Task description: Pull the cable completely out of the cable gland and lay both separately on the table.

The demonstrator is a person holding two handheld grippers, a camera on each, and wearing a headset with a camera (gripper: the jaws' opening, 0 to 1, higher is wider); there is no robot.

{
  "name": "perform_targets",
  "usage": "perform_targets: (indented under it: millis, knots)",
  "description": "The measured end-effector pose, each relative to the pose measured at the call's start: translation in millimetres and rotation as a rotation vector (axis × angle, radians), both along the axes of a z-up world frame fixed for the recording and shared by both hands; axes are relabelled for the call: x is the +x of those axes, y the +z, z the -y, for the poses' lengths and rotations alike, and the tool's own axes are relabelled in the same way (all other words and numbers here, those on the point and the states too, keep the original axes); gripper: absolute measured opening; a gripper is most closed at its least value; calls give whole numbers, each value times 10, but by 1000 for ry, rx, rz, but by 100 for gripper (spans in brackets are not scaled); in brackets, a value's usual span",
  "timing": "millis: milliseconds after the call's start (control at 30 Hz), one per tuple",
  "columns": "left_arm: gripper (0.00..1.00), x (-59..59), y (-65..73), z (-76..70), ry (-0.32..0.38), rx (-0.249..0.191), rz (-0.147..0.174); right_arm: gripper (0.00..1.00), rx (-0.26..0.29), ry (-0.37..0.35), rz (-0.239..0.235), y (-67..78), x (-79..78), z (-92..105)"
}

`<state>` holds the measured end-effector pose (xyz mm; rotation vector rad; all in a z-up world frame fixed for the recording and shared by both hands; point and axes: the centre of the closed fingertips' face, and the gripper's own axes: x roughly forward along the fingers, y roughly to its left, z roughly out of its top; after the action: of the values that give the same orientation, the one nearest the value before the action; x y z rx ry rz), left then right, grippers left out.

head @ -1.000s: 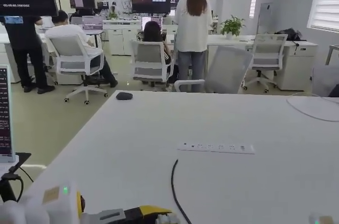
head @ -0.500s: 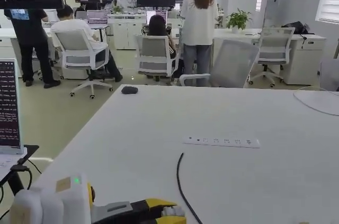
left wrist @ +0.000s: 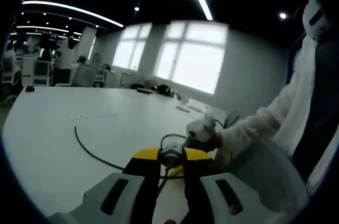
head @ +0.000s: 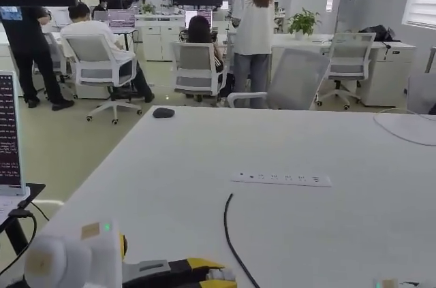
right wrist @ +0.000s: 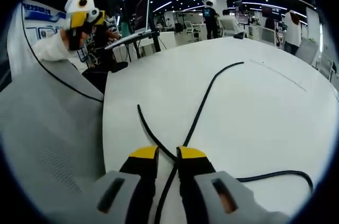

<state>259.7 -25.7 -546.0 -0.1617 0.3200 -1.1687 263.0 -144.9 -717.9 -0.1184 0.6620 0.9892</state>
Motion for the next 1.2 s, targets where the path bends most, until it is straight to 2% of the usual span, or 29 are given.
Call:
perform_targets:
  millis: [67,200,267,333,400,433,500,533,633,733,833,867,933,1000,1100,1200]
  knots:
    - [17,15,-17,24,-6,10,2,19,30,-34,5,77,37,25]
    - [17,113,-103,83,-9,45,5,26,34,-50,24,200,21,78]
    - [17,223,-246,102,6,93,-2,33,50,-59,37,301,-5,96]
    - [17,272,-346,148,0,116,3,38,60,-63,56,394,-39,105]
    - [17,312,-519,203,-15,154,-3,42,67,-68,79,507,-92,117]
    - [17,334,-634,229,-17,181,-20,44,62,-70,85,556,-128,132]
    - [17,355,-788,284,-31,216,-39,45,45,-74,104,635,-184,166]
    - [17,364,-839,302,-37,226,-38,46,40,-79,110,669,-207,181]
    - [17,409,-1079,353,-47,267,-51,48,56,-153,115,808,-257,252]
    - [17,436,-1336,337,-43,341,-70,48,83,-243,126,917,-300,337]
    - [17,439,-1522,347,-51,369,-87,48,102,-300,116,970,-386,425]
    - [17,442,-1588,344,-50,381,-92,47,82,-319,96,933,-424,488]
    - [17,445,-1712,325,-46,404,-111,46,51,-323,92,890,-483,565]
    - [17,433,-1785,319,-52,425,-109,47,40,-333,79,867,-531,622]
    - [17,402,-1915,306,-71,468,-97,46,69,-389,72,893,-571,707]
    - [17,391,-2018,284,-71,486,-115,46,97,-425,67,908,-581,767]
